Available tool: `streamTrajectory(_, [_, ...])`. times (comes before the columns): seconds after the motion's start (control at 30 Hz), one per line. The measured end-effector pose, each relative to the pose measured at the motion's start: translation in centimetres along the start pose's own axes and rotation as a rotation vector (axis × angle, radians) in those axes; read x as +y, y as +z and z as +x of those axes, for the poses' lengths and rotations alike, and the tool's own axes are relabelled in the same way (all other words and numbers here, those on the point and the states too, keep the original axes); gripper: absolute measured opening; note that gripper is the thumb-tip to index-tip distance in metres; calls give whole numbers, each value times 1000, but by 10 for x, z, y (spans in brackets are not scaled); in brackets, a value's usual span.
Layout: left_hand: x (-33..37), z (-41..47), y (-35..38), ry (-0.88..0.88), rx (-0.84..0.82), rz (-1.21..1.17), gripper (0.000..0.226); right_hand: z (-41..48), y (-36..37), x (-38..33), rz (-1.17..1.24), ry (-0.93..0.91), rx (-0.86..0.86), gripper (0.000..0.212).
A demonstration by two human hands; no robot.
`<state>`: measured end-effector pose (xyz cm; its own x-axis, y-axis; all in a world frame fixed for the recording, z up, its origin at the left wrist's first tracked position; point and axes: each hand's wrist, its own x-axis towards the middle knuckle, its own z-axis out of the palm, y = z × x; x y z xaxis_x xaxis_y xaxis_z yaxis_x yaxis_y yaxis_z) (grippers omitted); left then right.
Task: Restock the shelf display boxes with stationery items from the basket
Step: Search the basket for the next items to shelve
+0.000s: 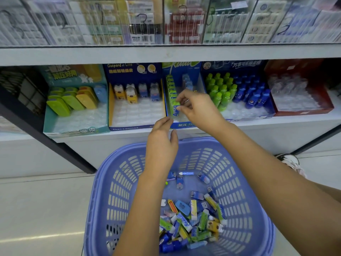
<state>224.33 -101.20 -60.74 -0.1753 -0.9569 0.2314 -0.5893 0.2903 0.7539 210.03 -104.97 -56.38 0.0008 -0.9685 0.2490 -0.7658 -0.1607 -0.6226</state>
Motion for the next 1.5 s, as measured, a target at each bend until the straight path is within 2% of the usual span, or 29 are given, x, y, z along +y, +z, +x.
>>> streamTrajectory(0.2, [2, -3, -5, 21, -46, -33, 39, 5, -6, -10, -88, 69, -86, 16])
streamTrajectory(0.27, [4, -8, -6, 55, 16, -69, 33, -3, -12, -14, -135, 40, -54, 22])
streamTrajectory(0.37, [0, -13, -4, 65, 65, -80, 17, -38, -16, -12, -39, 101, -19, 16])
streamTrajectory(0.43, [-9, -15, 5, -11, -138, -4, 16, -69, -3, 2, -100, 207, -224, 13])
streamTrajectory(0.5, [-22, -25, 21, -120, -454, 151, 21, -102, 19, 21, -291, 315, -562, 18])
streamTrajectory(0.57, [-39, -44, 41, -171, -738, 293, 26, -133, 46, 43, -400, 378, -883, 44])
streamTrajectory(0.6, [-48, -56, 52, -176, -867, 350, 28, -146, 59, 55, -384, 398, -987, 57])
streamTrajectory(0.67, [-63, -80, 71, -172, -1084, 440, 34, -162, 79, 74, -335, 413, -1087, 70])
streamTrajectory(0.73, [-77, -100, 85, -154, -1225, 526, 41, -169, 94, 85, -324, 384, -1134, 69])
streamTrajectory(0.83, [-93, -119, 96, -92, -1311, 625, 50, -175, 110, 90, -353, 294, -1199, 58])
streamTrajectory(0.93, [-98, -125, 105, 19, -1274, 722, 48, -176, 117, 91, -429, 171, -1203, 35])
streamTrajectory(1.0, [-99, -127, 110, 67, -1245, 760, 44, -171, 115, 90, -483, 177, -1253, 23])
streamTrajectory(1.07, [-103, -128, 114, 53, -1228, 729, 41, -167, 110, 87, -507, 229, -1306, 26])
streamTrajectory(1.1, [-106, -127, 114, 26, -1226, 697, 39, -165, 106, 86, -509, 273, -1317, 21])
streamTrajectory(1.13, [-108, -126, 113, -14, -1224, 647, 37, -164, 101, 87, -496, 311, -1295, 17])
streamTrajectory(1.2, [-112, -121, 109, -130, -1195, 475, 27, -161, 89, 87, -340, 439, -1148, 26])
streamTrajectory(1.27, [-112, -109, 100, -267, -1092, 269, 19, -156, 73, 86, 23, 576, -879, 7])
streamTrajectory(1.3, [-110, -100, 94, -339, -1026, 168, 19, -152, 63, 83, 198, 615, -743, 7])
streamTrajectory(1.43, [-90, -62, 61, -575, -883, -274, 23, -138, 17, 66, 711, 615, -358, 21])
streamTrajectory(1.5, [-69, -44, 41, -605, -836, -491, 16, -127, -9, 51, 941, 565, -197, 22])
